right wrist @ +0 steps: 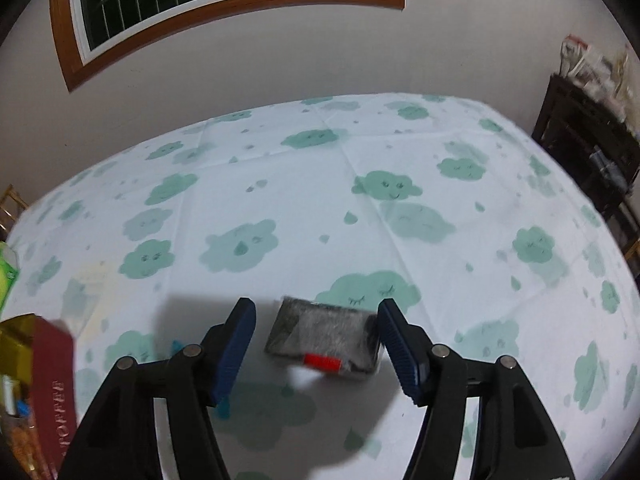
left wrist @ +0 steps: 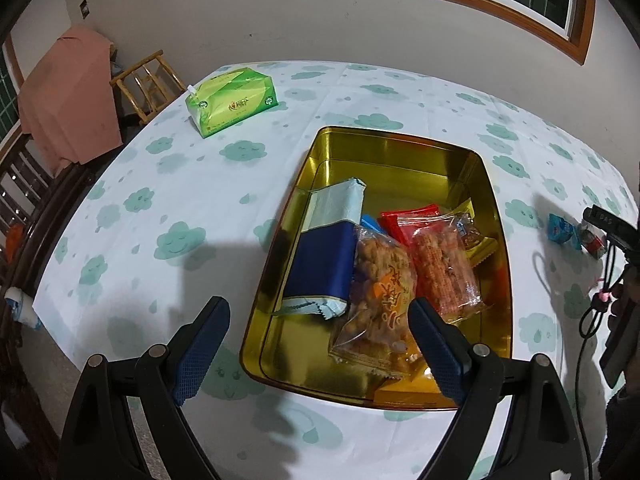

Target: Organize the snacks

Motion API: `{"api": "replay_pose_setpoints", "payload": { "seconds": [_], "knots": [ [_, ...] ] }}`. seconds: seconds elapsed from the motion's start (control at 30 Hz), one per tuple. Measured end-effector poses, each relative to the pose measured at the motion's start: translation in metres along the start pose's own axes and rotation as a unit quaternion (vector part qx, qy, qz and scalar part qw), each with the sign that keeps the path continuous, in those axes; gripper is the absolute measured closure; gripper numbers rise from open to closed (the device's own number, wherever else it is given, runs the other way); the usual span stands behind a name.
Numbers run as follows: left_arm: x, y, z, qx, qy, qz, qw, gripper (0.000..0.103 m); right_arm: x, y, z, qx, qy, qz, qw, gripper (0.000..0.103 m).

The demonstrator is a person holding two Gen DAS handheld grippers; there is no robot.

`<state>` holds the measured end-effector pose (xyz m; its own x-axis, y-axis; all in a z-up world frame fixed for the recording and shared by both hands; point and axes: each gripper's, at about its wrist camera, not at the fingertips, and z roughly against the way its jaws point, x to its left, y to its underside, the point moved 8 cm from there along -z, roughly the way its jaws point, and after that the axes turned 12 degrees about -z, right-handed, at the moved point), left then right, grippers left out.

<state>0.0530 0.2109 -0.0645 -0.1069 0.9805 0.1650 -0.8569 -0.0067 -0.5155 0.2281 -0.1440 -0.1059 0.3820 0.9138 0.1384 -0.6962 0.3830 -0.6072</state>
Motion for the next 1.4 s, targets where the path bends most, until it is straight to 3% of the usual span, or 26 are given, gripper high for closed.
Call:
{"api": "replay_pose_setpoints", "payload": {
  "seconds": [0.1, 0.2, 0.37, 0.57, 0.77, 1.2, 1.4],
  "knots": [
    [-0.005, -0.003, -0.001, -0.001, 0.002, -0.004, 1.0, 0.014, -0.003, 0.0, -0.004, -0.014, 0.02, 0.018, 1.0, 0.038],
    [-0.01, -0.005, -0.003, 0.001, 0.003, -0.007, 1.0, 0.014, -0.011, 0.003, -0.008, -0.011, 0.013, 0.016, 1.0, 0.036],
    [-0.019, -0.008, -0.004, 0.001, 0.005, -0.016, 0.9999, 0.014, -0.016, 0.007, -0.012, 0.0, -0.024, 0.009, 1.0, 0.036],
    [-0.031, -0.012, -0.002, 0.001, 0.005, -0.029, 0.9996, 0.014, -0.014, 0.009, -0.023, 0.014, -0.036, 0.007, 0.999, 0.035],
    [-0.05, -0.021, -0.002, -0.001, 0.007, -0.042, 0.9991, 0.014, -0.015, 0.01, -0.021, 0.002, -0.054, 0.036, 0.998, 0.041],
    [-0.156, -0.056, -0.008, -0.028, 0.059, -0.107, 0.992, 0.014, -0.064, 0.01, -0.009, 0.014, -0.109, 0.078, 0.991, 0.041],
    [-0.202, -0.072, -0.016, -0.037, 0.084, -0.141, 0.9858, 0.014, -0.089, 0.012, -0.005, 0.016, -0.111, 0.105, 0.988, 0.041]
  ]
}}
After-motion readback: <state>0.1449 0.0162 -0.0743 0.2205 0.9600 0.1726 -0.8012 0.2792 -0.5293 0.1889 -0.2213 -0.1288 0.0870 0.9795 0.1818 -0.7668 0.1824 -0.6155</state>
